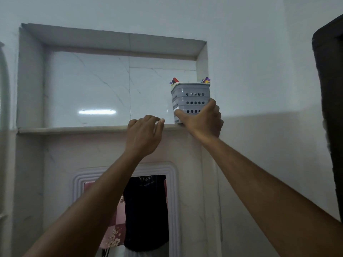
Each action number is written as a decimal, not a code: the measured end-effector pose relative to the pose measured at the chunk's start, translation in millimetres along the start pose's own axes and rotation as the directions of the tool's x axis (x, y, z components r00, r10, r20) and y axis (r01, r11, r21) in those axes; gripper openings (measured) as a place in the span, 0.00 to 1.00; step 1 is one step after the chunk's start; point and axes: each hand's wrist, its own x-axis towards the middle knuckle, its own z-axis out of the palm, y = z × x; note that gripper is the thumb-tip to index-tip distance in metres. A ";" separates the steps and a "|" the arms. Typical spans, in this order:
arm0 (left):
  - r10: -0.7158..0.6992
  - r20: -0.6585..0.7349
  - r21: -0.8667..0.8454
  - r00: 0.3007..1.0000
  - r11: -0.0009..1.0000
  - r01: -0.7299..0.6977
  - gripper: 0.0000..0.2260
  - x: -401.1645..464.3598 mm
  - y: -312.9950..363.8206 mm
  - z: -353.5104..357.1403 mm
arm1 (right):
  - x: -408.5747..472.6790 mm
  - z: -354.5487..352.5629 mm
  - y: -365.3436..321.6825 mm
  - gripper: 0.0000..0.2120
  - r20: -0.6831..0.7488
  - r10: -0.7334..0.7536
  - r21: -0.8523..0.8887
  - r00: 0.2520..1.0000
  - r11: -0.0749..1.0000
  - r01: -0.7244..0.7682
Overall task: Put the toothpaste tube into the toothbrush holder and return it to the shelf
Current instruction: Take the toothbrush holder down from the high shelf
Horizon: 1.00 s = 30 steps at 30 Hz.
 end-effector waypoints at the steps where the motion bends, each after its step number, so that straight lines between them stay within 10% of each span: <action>1: 0.005 0.005 -0.007 1.000 1.000 -0.005 0.21 -0.2 -0.7 0.1 | 0.4 -1.7 -0.2 0.55 -0.003 -0.002 0.012 1.000 1.000 0.002; 30: -0.074 0.110 -0.260 0.991 0.960 0.101 0.22 -101.5 55.8 -42.2 | -128.7 -87.5 69.4 0.54 -0.005 -0.044 0.373 0.999 0.927 0.042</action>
